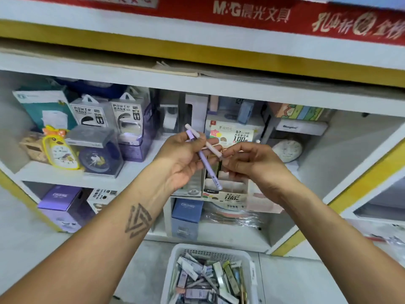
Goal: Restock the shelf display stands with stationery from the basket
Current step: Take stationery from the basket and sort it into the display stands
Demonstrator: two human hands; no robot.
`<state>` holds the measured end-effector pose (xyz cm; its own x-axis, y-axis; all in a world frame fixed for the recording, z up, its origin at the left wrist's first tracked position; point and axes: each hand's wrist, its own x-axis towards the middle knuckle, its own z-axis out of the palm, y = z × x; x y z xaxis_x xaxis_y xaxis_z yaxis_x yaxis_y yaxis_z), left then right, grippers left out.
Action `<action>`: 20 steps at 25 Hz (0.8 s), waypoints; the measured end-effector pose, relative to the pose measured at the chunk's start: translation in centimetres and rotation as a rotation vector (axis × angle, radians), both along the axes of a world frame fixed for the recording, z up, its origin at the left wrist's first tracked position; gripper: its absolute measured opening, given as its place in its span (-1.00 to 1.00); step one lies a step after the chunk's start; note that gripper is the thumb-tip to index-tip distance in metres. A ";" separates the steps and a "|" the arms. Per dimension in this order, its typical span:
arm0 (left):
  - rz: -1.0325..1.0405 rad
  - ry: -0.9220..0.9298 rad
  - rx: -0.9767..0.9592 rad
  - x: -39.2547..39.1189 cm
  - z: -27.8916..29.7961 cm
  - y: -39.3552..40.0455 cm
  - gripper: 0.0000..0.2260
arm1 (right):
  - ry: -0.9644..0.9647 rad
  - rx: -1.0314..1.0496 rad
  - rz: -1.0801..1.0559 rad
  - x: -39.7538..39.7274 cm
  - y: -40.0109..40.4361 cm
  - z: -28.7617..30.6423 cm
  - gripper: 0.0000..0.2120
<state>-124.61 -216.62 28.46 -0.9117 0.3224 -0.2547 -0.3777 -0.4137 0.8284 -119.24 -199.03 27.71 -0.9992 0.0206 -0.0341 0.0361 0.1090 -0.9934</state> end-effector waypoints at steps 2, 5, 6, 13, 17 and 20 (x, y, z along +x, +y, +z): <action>-0.055 0.021 -0.098 0.5 -0.1 1.5 -0.94 | 0.087 -0.072 -0.165 0.3 2.7 0.7 -0.90; -0.143 0.043 -0.250 1.3 -0.3 3.7 -0.93 | 0.180 -0.273 -0.302 1.2 6.6 1.9 -0.89; -0.174 0.035 -0.266 1.5 -0.3 4.3 -0.93 | 0.213 -0.281 -0.332 1.6 7.7 2.1 -0.89; -0.244 -0.046 -0.191 2.1 -0.9 6.5 -0.78 | 0.334 0.400 -0.499 1.2 10.1 0.6 -0.77; -0.267 0.029 -0.216 2.3 -1.7 6.7 -0.87 | 0.439 0.695 -0.486 0.1 8.9 -1.5 -0.88; -0.261 0.037 -0.229 2.0 -2.3 6.1 -0.87 | 0.438 0.783 -0.429 -0.8 8.6 -2.3 -0.95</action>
<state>-122.61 -210.53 26.18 -0.8163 0.4838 -0.3156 -0.4139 -0.1087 0.9038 -120.06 -190.40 25.44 -0.8230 0.2424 0.5137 -0.1266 0.8033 -0.5820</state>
